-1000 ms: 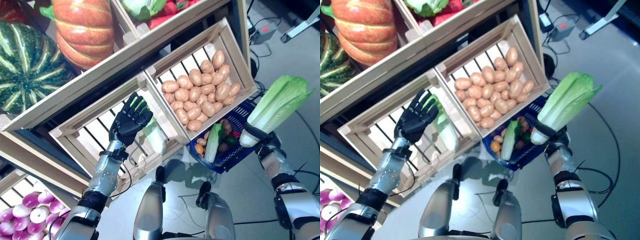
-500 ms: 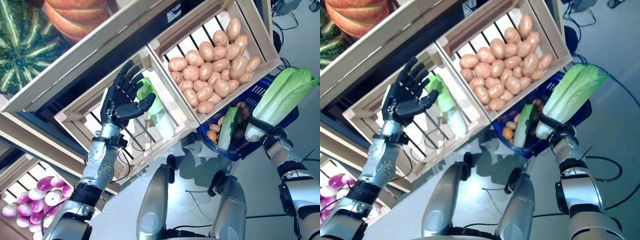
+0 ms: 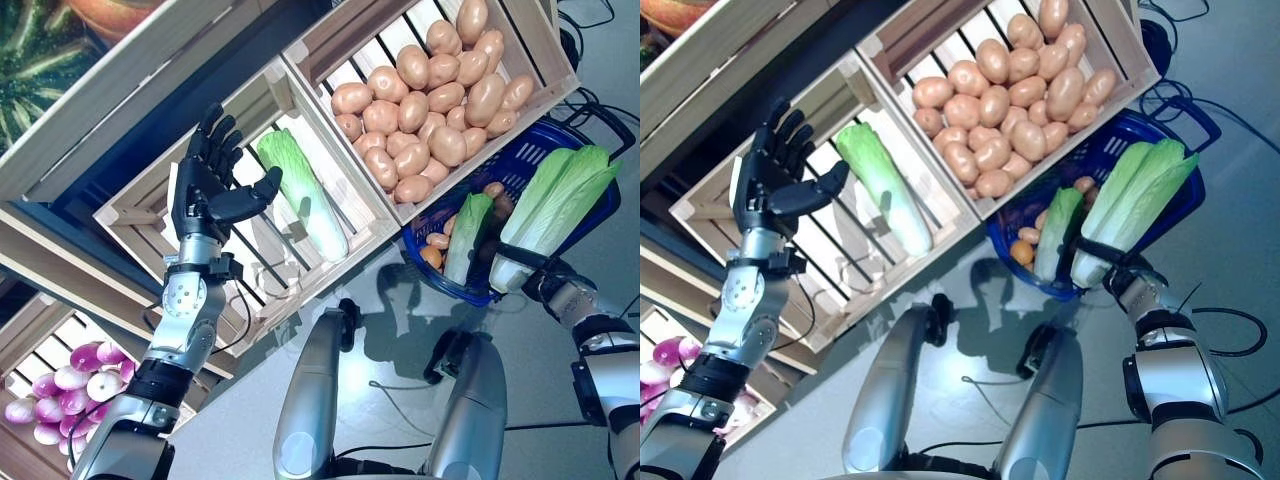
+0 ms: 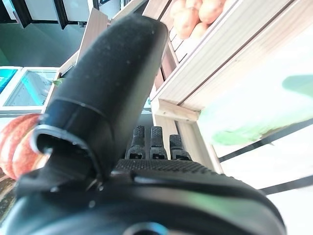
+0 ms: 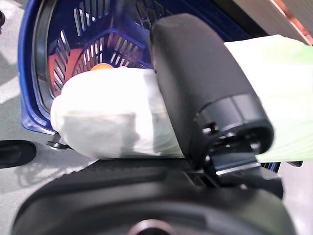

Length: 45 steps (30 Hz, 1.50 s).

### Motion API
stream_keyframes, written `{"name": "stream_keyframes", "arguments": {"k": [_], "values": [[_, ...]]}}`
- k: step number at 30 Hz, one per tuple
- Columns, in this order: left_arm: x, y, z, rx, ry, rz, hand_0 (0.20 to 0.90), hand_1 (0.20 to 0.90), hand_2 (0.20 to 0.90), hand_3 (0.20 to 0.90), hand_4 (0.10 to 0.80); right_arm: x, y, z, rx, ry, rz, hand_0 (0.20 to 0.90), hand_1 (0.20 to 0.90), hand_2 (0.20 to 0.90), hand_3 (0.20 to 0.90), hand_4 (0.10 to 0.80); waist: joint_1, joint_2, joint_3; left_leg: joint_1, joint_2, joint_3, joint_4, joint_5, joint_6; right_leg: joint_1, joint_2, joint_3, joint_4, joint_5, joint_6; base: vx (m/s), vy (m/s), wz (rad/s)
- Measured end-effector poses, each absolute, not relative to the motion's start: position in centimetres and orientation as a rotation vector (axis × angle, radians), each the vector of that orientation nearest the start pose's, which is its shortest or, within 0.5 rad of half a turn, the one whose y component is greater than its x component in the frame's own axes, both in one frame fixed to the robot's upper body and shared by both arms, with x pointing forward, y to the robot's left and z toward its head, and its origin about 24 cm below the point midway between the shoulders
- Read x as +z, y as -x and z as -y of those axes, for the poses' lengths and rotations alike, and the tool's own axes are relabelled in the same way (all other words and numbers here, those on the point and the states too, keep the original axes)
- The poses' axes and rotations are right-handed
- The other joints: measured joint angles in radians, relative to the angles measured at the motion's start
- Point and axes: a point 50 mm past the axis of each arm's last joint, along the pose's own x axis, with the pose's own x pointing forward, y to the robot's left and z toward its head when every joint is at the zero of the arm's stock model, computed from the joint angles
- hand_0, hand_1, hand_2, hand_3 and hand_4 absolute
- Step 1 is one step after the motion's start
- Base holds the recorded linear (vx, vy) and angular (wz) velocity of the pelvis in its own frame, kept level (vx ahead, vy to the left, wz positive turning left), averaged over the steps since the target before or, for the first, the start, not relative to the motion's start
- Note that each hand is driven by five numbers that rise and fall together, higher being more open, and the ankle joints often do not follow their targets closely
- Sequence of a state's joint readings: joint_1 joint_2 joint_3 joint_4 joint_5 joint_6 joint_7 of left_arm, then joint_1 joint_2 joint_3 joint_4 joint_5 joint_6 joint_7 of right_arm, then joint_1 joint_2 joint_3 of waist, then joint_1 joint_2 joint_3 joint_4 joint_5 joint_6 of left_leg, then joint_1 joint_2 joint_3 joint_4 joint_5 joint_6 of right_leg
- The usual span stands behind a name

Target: Put vegetables into the basket

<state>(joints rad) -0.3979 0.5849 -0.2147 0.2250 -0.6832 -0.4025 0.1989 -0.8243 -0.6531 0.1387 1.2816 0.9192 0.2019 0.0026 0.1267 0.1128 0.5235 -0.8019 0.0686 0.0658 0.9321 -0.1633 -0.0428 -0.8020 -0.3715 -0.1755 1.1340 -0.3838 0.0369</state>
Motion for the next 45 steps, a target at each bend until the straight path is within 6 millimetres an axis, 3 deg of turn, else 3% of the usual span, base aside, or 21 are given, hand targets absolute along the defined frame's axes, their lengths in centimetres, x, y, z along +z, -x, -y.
{"name": "stream_keyframes", "arguments": {"k": [8, 16, 24, 32, 40, 45], "values": [[15.8, -31.1, -22.9, 0.135, -0.165, 0.505, 0.900, 0.900, 0.900, 0.900, 0.800, 8.0, -34.8, 33.1, -0.428, -0.343, -0.396, 0.900, 0.900, 0.900, 0.900, 0.800, -0.002, 0.001, 0.000, -0.007, 0.004, -0.005, 0.004, 0.000, -0.001, -0.009, 0.006, 0.003, 0.004, -0.002, 0.000, 0.024, 0.049, -0.01], [15.3, -31.1, -26.8, 0.364, -0.795, 0.492, 0.900, 0.900, 0.900, 0.900, 0.800, 10.9, -35.7, 33.8, -0.414, -0.273, -0.315, 0.900, 0.900, 0.900, 0.900, 0.800, 0.001, 0.001, 0.000, 0.011, 0.018, -0.006, -0.002, -0.005, -0.008, 0.012, 0.027, -0.001, -0.017, 0.005, -0.007, 0.017, 0.022, -0.05], [15.9, -31.6, -27.0, 0.364, -1.095, 0.574, 0.900, 0.900, 0.900, 0.900, 0.800, 11.6, -35.6, 34.4, -0.403, -0.224, -0.302, 0.900, 0.900, 0.900, 0.900, 0.800, -0.008, 0.002, 0.000, 0.044, 0.019, 0.002, -0.005, -0.020, 0.001, 0.045, 0.025, 0.004, -0.031, 0.005, -0.001, 0.052, 0.058, -0.02], [15.1, -31.2, -29.2, 0.181, -1.782, 0.695, 0.900, 0.900, 0.900, 0.900, 0.800, 11.6, -35.7, 34.2, -0.385, -0.178, -0.315, 0.900, 0.900, 0.900, 0.900, 0.800, -0.053, 0.004, -0.001, 0.068, 0.041, 0.035, -0.041, -0.013, 0.003, 0.058, 0.035, 0.013, -0.071, 0.013, 0.010, 0.055, 0.112, -0.05], [15.5, -33.7, -25.7, -0.163, -1.954, 0.784, 0.900, 0.900, 0.900, 0.900, 0.800, 13.3, -36.2, 34.4, -0.371, -0.107, -0.298, 0.900, 0.900, 0.900, 0.900, 0.800, -0.108, 0.011, 0.000, 0.057, 0.052, 0.077, -0.031, -0.027, 0.020, 0.029, 0.038, 0.046, -0.072, 0.022, 0.022, -0.022, 0.096, -0.09], [16.5, -34.5, -24.1, -0.208, -1.915, 0.812, 0.900, 0.900, 0.900, 0.900, 0.800, 13.6, -36.1, 34.7, -0.381, -0.085, -0.304, 0.900, 0.900, 0.900, 0.900, 0.800, -0.118, 0.014, 0.000, 0.025, 0.060, 0.076, -0.024, -0.027, 0.015, -0.011, 0.051, 0.053, -0.068, 0.030, 0.024, -0.063, 0.036, -0.06]]}}
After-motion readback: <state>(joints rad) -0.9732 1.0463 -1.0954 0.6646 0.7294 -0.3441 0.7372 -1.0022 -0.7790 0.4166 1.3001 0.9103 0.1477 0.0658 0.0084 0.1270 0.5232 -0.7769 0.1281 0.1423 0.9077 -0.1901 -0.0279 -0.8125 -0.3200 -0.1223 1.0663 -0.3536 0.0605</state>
